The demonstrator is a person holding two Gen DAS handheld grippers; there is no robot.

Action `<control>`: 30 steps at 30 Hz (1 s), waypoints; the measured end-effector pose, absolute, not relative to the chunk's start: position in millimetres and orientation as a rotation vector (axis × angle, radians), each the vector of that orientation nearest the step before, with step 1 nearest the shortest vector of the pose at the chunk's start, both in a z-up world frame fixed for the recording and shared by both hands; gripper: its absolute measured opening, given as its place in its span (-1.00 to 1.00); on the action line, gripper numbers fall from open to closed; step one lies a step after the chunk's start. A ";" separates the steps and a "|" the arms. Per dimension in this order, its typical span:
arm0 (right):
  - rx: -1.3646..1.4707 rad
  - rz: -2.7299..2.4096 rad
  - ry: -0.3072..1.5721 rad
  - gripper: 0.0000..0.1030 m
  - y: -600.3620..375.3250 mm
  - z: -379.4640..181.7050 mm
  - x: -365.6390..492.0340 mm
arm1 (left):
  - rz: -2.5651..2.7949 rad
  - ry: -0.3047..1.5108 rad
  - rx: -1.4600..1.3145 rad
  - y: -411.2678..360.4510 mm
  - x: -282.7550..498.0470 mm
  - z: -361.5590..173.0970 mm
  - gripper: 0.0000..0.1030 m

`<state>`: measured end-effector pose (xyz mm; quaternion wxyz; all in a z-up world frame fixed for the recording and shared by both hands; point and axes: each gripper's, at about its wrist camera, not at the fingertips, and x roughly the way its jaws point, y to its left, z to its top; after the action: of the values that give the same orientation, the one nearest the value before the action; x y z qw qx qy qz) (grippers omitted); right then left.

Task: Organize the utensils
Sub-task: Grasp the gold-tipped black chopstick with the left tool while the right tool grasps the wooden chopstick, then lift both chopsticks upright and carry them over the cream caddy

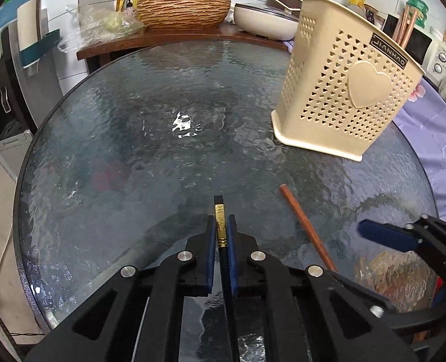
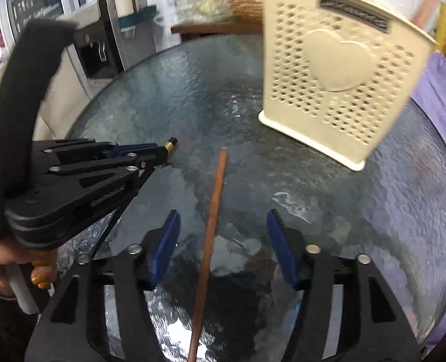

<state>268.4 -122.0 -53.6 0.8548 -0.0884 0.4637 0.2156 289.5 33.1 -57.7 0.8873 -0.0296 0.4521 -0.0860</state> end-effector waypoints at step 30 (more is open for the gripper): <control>-0.218 0.471 1.016 -0.84 -86.3 -63.5 313.4 | -0.212 0.949 -0.051 36.8 296.6 -59.7 -0.87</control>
<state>313.4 -86.3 -63.5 0.8417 -0.1032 0.4807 0.2231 296.6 36.8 -59.7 0.8837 -0.0245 0.4561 -0.1017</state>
